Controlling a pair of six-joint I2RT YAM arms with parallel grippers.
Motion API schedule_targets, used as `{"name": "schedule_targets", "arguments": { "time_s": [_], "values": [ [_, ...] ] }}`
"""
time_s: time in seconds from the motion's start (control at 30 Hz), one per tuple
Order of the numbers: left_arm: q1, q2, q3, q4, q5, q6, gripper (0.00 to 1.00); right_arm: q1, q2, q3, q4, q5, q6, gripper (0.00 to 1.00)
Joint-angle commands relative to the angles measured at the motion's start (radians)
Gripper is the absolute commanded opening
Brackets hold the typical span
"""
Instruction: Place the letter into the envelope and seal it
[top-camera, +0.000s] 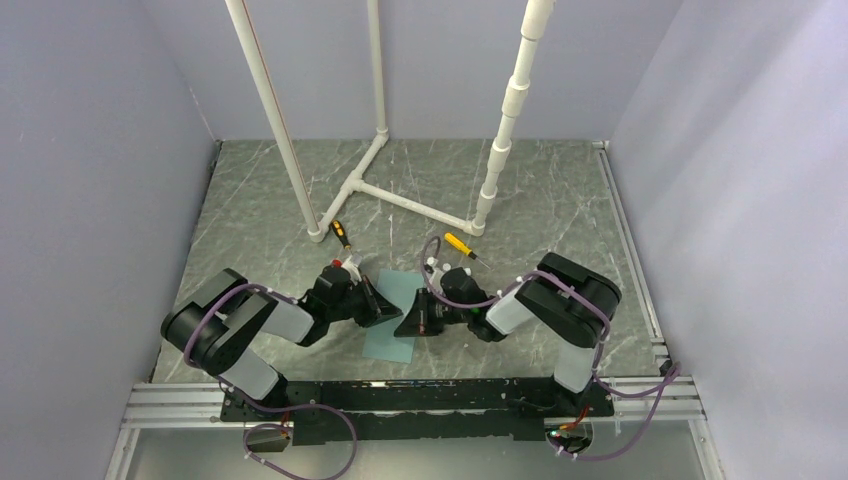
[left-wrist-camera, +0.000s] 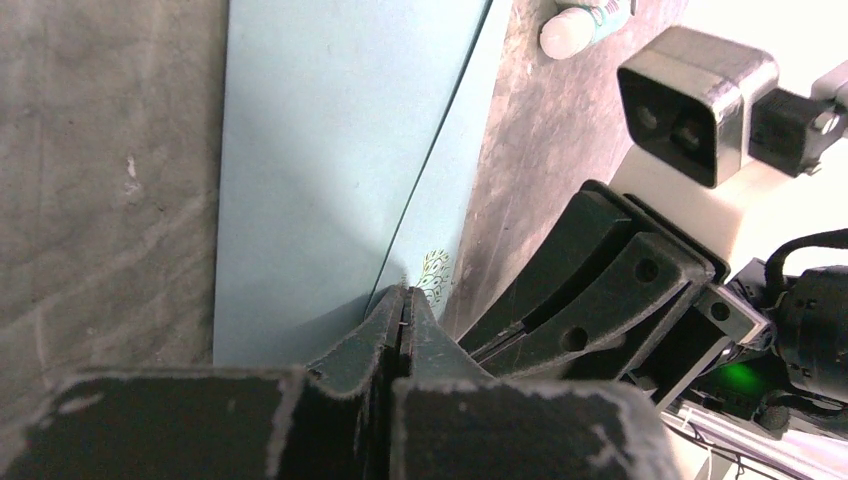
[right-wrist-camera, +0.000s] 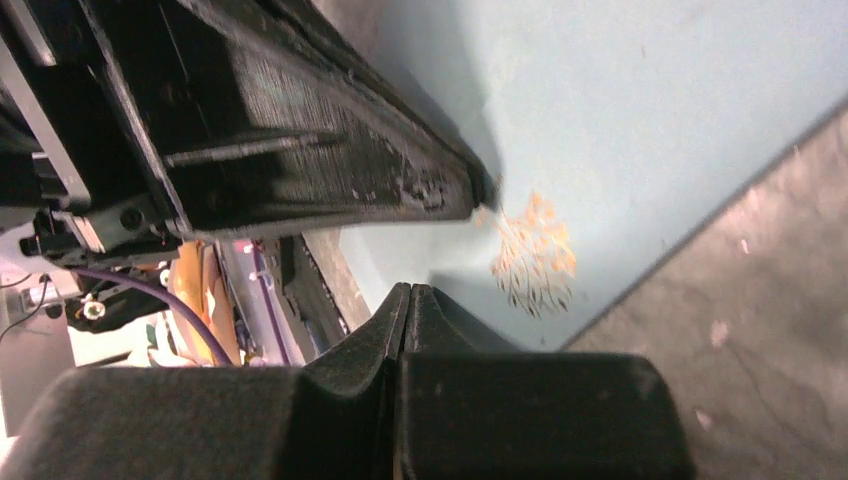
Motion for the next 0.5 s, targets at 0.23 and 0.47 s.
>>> {"name": "schedule_targets", "arguments": {
  "time_s": [0.23,0.47],
  "values": [
    [-0.008,0.041,-0.020,-0.318,-0.117,0.077,0.02,0.005,-0.049,-0.116,-0.027,0.009,-0.018,0.00],
    [-0.009,0.036,-0.001,-0.335,-0.118,0.084,0.02,0.006,-0.104,-0.124,0.069,-0.012,-0.031,0.00]
  ]
}}
